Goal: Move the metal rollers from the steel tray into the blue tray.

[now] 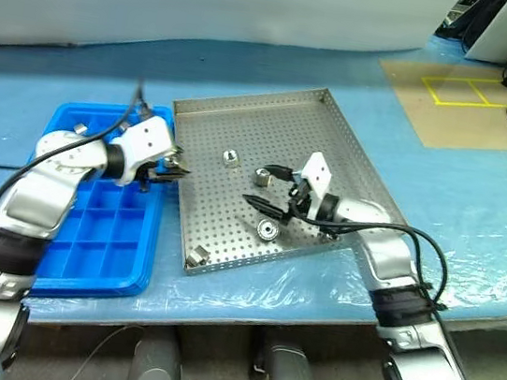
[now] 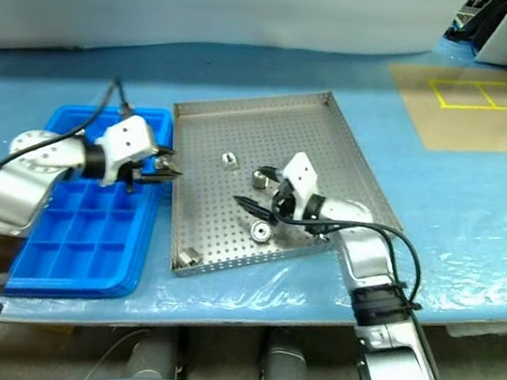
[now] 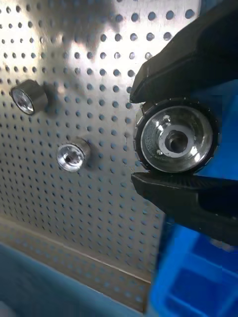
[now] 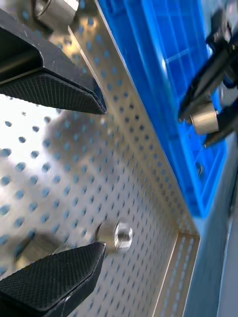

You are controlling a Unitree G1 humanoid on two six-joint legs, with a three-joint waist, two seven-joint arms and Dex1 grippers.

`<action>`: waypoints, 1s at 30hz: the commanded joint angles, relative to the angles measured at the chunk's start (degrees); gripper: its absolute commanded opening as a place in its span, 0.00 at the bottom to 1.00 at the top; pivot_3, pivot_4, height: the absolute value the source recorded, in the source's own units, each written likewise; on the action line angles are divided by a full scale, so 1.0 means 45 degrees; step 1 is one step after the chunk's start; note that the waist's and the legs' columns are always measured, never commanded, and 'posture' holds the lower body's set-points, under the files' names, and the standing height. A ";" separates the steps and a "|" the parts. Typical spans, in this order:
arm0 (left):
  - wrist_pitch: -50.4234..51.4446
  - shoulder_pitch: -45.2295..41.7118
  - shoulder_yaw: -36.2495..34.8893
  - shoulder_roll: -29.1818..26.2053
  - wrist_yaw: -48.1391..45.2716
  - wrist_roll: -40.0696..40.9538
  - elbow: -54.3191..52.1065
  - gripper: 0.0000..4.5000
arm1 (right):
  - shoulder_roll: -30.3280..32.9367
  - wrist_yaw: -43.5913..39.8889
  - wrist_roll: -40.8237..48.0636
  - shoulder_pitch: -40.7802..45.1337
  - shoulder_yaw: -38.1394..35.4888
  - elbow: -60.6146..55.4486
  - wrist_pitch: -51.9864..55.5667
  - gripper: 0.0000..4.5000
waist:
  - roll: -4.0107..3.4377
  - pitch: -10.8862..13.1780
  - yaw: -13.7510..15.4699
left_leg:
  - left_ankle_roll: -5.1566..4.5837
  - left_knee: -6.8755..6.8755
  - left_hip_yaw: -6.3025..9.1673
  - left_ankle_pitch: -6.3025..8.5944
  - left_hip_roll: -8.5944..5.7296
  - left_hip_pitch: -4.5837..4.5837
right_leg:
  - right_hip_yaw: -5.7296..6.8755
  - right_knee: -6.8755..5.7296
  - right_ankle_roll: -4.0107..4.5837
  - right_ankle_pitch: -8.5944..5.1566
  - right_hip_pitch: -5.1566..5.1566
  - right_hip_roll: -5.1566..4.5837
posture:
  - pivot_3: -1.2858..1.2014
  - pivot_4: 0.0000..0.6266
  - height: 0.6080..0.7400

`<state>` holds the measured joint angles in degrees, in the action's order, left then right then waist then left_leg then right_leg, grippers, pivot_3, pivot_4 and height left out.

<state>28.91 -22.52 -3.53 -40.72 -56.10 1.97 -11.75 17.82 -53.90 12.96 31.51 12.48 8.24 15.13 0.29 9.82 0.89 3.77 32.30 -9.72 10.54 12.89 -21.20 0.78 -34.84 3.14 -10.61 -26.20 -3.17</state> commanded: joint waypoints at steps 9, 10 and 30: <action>0.3149 0.6100 -0.5872 0.0231 0.3584 -0.0148 -0.4553 0.42 | -0.2018 -0.1931 -0.0464 0.3087 0.0825 0.3662 -0.2757 0.96 | 0.0039 0.0015 0.1105 | -0.0020 -0.0006 0.0115 0.0010 0.0029 -0.0089 | 0.0163 0.0040 0.0060 -0.0038 0.0005 -0.0018 | 0.66 0.24 1.00; 0.3322 0.6645 -0.6235 0.0454 0.3659 -0.0033 -0.4865 0.42 | -0.2088 -0.2019 -0.0484 0.3188 0.0832 0.3772 -0.2809 0.96 | 0.0040 0.0015 0.1206 | -0.0025 -0.0002 0.0123 0.0013 0.0028 -0.0099 | 0.0170 0.0041 0.0062 -0.0040 0.0005 -0.0021 | 0.67 0.24 1.00; 0.2178 0.6967 -0.5299 0.1782 0.5953 0.0377 -0.3173 0.42 | -0.2058 -0.2059 -0.0870 0.3509 0.0766 0.3370 -0.2463 0.96 | 0.0041 0.0015 0.2079 | -0.0010 0.0006 0.0227 0.0005 0.0013 -0.0092 | 0.0192 0.0022 0.0058 -0.0048 0.0036 -0.0019 | 0.67 0.24 1.00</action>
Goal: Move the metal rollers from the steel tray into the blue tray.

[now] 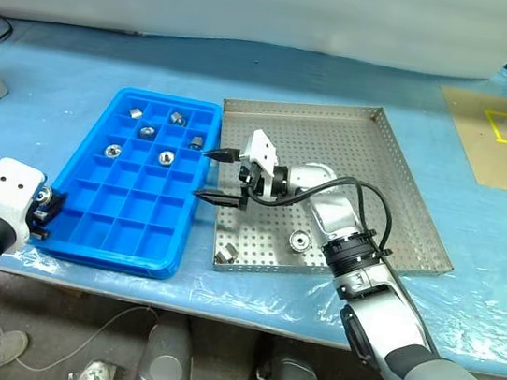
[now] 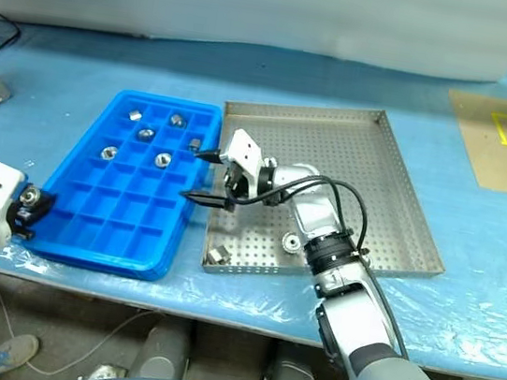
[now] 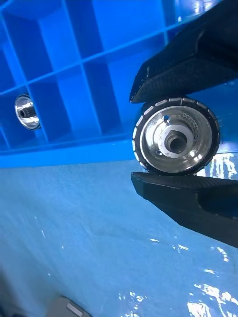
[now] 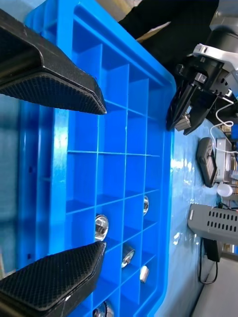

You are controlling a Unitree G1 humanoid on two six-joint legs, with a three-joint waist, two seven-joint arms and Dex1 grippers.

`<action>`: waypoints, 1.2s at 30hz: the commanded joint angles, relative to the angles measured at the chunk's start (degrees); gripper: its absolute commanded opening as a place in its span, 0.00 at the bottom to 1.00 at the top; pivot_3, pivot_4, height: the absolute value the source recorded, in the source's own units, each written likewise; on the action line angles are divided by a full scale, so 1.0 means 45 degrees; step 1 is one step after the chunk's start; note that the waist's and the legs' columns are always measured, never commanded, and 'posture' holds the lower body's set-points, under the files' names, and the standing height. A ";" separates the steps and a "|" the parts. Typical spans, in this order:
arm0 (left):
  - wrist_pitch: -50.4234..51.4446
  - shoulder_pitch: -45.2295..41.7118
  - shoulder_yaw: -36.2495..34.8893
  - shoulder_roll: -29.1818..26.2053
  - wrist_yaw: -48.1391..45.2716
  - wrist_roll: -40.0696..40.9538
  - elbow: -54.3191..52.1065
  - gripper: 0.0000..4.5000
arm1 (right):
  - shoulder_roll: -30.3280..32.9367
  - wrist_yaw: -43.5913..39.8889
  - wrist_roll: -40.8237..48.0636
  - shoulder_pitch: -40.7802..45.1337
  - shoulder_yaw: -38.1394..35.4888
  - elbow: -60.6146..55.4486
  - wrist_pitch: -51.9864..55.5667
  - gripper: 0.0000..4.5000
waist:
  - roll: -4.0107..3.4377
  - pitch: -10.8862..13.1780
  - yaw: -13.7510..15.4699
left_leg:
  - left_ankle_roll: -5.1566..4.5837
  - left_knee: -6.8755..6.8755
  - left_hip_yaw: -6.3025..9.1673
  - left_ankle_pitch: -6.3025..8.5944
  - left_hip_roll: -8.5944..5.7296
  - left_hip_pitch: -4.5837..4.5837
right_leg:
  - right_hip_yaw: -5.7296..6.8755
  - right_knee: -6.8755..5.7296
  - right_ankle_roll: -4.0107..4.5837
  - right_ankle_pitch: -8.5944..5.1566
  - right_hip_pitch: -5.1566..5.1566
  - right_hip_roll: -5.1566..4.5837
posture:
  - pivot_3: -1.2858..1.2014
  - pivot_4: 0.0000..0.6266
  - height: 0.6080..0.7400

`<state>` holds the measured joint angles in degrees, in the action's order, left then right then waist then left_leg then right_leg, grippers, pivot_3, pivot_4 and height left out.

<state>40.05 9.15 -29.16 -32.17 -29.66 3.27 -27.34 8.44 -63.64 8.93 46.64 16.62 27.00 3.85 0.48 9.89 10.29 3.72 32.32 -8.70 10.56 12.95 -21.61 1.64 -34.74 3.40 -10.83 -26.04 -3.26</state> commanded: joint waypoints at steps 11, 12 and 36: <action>-0.0774 -0.0617 0.1349 -0.0348 0.0235 0.0266 0.1081 0.86 | 0.0297 0.0672 0.0003 -0.0125 -0.0186 -0.1328 0.0331 0.96 | -0.0003 -0.0004 -0.0046 | 0.0008 0.0002 0.0001 -0.0005 0.0002 0.0017 | -0.0003 -0.0019 -0.0002 0.0001 0.0005 0.0003 | 0.65 0.24 1.00; -0.0790 -0.0705 0.1448 -0.0408 0.0197 0.0295 0.0989 0.86 | 0.0321 0.0725 0.0004 -0.0142 -0.0185 -0.1354 0.0346 0.96 | -0.0003 -0.0004 -0.0041 | 0.0008 0.0002 0.0001 -0.0005 0.0001 0.0016 | -0.0003 -0.0018 -0.0002 0.0001 0.0005 0.0002 | 0.65 0.24 1.00; 0.1070 -0.3739 0.4497 -0.1015 -0.1729 0.4373 -0.1016 0.86 | 0.2429 0.1779 0.0693 -0.3096 -0.1095 -0.5496 0.3234 0.96 | -0.0002 -0.0004 -0.1108 | 0.0069 0.0046 -0.0001 -0.0043 -0.0003 0.0009 | -0.0018 -0.0051 -0.0005 0.0005 0.0003 0.0020 | 0.55 0.24 1.00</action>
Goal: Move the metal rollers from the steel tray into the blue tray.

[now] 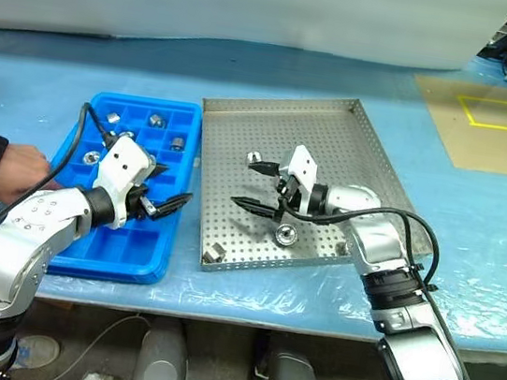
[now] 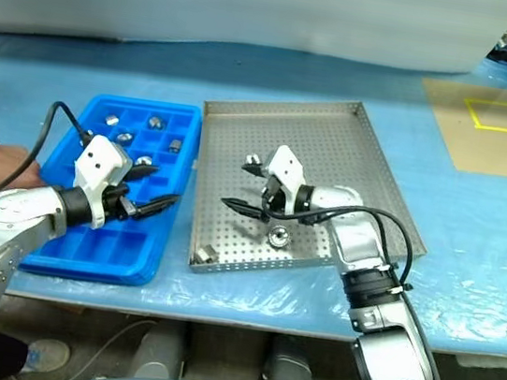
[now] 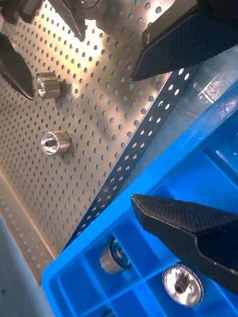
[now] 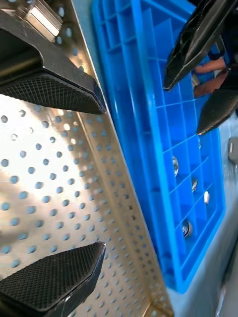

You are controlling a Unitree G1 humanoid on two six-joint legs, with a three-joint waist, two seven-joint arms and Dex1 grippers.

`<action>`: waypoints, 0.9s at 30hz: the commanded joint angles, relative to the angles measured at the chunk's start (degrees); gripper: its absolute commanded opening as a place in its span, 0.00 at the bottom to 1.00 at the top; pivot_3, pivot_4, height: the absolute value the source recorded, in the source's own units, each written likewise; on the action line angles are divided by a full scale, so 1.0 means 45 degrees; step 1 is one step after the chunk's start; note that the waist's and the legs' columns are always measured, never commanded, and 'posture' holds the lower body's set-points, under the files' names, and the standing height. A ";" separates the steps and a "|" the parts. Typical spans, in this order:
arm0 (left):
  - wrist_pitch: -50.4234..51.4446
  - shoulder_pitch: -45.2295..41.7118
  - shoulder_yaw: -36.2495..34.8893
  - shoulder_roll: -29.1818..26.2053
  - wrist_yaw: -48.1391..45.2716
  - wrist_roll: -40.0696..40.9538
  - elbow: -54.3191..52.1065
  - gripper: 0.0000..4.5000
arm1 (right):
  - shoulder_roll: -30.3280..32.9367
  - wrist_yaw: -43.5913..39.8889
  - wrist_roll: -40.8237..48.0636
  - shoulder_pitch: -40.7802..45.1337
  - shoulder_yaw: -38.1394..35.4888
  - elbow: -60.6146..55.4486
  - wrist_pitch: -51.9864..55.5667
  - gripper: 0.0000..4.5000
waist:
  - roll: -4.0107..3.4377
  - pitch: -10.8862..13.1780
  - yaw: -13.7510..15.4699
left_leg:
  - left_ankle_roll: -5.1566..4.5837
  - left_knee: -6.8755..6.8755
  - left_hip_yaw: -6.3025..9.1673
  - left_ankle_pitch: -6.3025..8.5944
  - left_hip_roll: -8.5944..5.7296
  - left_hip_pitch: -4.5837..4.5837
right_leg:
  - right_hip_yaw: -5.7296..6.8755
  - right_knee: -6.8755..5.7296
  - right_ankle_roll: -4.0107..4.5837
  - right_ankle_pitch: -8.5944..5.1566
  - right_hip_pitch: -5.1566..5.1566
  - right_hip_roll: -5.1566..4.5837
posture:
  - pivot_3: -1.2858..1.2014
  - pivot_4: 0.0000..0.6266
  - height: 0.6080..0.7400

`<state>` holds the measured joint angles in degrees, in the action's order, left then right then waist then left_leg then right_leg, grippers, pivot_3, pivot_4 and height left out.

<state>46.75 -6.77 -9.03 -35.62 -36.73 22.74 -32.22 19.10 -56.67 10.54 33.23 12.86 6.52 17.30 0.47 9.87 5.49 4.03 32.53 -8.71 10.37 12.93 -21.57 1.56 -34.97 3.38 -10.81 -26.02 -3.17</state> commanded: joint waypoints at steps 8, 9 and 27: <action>-0.0737 -0.0359 0.0269 -0.0409 -0.0208 0.0046 0.0501 0.86 | 0.0119 0.0531 0.0389 -0.0357 -0.0233 -0.1430 0.0566 0.96 | 0.0000 0.0000 -0.0043 | -0.0003 0.0002 -0.0003 0.0001 -0.0003 0.0005 | -0.0003 0.0003 0.0000 0.0000 0.0005 -0.0002 | 0.55 0.24 1.00; -0.0778 -0.0346 0.0284 -0.0429 -0.0216 0.0038 0.0543 0.86 | 0.0139 0.0528 0.0388 -0.0361 -0.0236 -0.1413 0.0553 0.96 | 0.0000 0.0000 -0.0044 | -0.0003 0.0002 -0.0003 0.0001 -0.0003 0.0005 | -0.0003 0.0003 0.0000 0.0000 0.0005 -0.0002 | 0.55 0.24 1.00; -0.1298 0.0101 0.0314 -0.0528 -0.0086 -0.0065 0.0636 0.86 | 0.0235 0.0500 0.0208 -0.0230 -0.0171 -0.0938 0.0087 0.96 | 0.0000 0.0000 -0.0040 | -0.0004 0.0008 -0.0003 0.0001 -0.0003 0.0009 | -0.0004 -0.0005 0.0001 0.0001 0.0009 -0.0003 | 0.55 0.24 1.00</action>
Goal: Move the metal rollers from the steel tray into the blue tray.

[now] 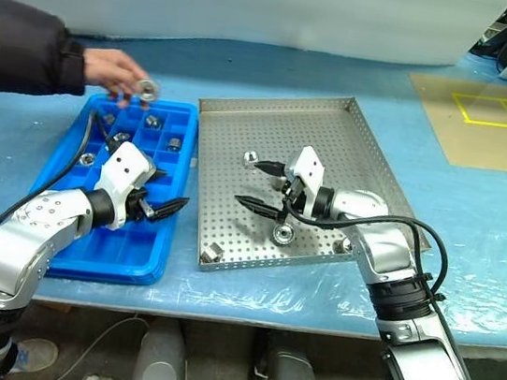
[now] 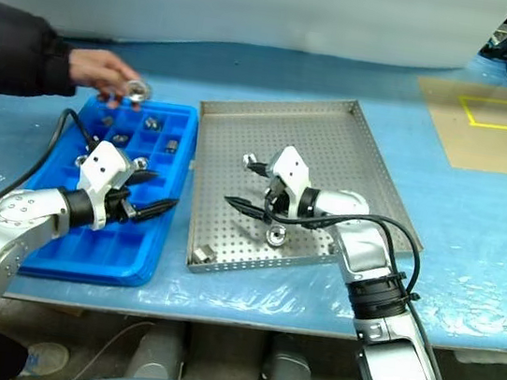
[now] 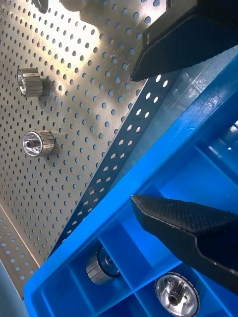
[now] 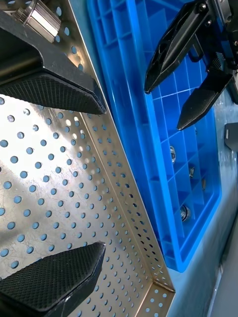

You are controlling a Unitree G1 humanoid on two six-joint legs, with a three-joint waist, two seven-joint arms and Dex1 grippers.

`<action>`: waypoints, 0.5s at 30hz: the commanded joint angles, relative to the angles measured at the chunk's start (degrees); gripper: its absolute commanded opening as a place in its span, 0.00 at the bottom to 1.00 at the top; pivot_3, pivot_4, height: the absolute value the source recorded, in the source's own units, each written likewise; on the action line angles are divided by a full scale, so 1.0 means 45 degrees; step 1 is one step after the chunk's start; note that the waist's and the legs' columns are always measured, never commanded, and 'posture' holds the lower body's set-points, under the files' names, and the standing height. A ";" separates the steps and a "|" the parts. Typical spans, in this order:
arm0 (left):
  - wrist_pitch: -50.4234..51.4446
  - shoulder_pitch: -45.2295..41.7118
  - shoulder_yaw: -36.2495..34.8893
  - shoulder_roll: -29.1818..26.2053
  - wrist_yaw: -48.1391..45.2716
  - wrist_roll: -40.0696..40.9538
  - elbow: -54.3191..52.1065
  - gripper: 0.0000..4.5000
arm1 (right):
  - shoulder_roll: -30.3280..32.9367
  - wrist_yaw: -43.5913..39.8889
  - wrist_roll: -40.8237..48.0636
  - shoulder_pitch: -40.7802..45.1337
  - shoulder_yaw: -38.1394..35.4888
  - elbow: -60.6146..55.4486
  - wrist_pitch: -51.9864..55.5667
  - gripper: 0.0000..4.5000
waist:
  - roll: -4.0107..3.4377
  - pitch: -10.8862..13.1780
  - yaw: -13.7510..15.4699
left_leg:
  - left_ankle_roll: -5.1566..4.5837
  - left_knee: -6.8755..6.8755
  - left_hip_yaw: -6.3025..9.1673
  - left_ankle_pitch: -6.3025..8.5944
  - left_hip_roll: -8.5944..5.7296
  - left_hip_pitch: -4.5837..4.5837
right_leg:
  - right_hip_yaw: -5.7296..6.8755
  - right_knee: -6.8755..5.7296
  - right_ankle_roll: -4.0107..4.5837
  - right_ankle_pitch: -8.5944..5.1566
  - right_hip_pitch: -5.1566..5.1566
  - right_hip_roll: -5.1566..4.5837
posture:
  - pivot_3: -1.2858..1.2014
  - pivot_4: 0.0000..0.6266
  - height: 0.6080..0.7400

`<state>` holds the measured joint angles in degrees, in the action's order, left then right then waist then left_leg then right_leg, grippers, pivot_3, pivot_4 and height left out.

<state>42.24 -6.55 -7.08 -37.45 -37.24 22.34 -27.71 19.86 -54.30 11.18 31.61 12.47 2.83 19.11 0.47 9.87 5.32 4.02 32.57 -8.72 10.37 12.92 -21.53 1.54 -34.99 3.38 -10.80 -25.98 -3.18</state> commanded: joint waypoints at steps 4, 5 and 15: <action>-0.0433 0.0092 0.0003 -0.0079 0.0057 -0.0057 -0.0268 0.86 | 0.0045 0.0040 -0.0019 0.0111 -0.0013 -0.0088 -0.0411 0.96 | 0.0000 0.0000 -0.0002 | 0.0000 0.0003 0.0000 0.0000 0.0000 0.0001 | 0.0000 -0.0004 0.0000 0.0000 0.0000 0.0000 | 0.55 0.24 1.00; -0.0498 0.0112 0.0036 -0.0080 0.0045 -0.0085 -0.0213 0.86 | 0.0034 0.0053 -0.0037 0.0114 0.0000 -0.0076 -0.0424 0.96 | 0.0000 0.0000 -0.0002 | 0.0000 0.0004 0.0000 0.0000 0.0000 0.0001 | 0.0000 -0.0005 0.0000 0.0000 0.0000 0.0000 | 0.55 0.24 1.00; -0.1234 -0.0191 0.0428 0.0050 -0.0020 -0.0315 0.0495 0.86 | 0.0172 0.0307 -0.0211 -0.0005 -0.0073 -0.0226 -0.0378 0.96 | 0.0000 0.0000 -0.0002 | -0.0001 0.0022 0.0000 0.0000 0.0001 0.0005 | -0.0004 -0.0024 0.0000 0.0000 0.0002 0.0000 | 0.54 0.24 1.00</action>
<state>38.23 -6.58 -5.47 -37.11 -37.08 21.18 -24.83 20.22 -53.32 10.17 31.60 12.51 3.58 18.20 0.47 9.87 5.31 4.02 32.69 -8.72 10.37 12.92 -21.51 1.53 -35.11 3.38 -10.80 -25.98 -3.18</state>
